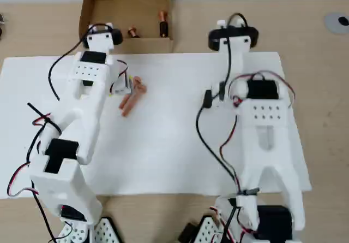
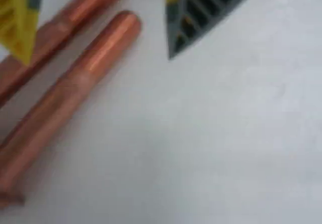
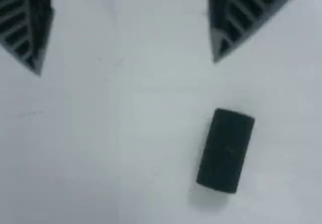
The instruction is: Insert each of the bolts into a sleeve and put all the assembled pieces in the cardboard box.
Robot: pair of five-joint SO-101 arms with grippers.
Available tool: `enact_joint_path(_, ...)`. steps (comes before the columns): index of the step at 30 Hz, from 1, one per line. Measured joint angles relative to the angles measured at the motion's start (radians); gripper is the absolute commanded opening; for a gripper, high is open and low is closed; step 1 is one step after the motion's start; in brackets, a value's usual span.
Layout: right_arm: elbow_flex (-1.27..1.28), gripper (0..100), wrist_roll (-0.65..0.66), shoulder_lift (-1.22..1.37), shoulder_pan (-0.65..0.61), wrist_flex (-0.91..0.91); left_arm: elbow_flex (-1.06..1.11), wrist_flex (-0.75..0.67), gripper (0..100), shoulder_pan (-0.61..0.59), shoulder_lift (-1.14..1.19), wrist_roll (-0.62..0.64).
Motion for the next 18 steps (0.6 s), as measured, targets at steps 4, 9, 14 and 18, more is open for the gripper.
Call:
enact_joint_path(4, 0.101, 25.7, -0.063, -0.021, -0.012, -0.080, -0.063, -0.003, 19, 0.000, 0.035, -0.094)
enact_joint_path(9, 0.123, 25.7, -0.130, -0.021, -0.069, -0.133, -0.138, -0.003, 19, 0.000, 0.110, -0.250)
enact_joint_path(14, 0.123, 25.9, -0.232, -0.003, -0.095, -0.178, -0.199, -0.003, 19, 0.000, 0.176, -0.330)
enact_joint_path(18, 0.123, 26.0, -0.310, 0.072, -0.095, -0.203, -0.215, -0.003, 19, 0.000, 0.212, -0.356)
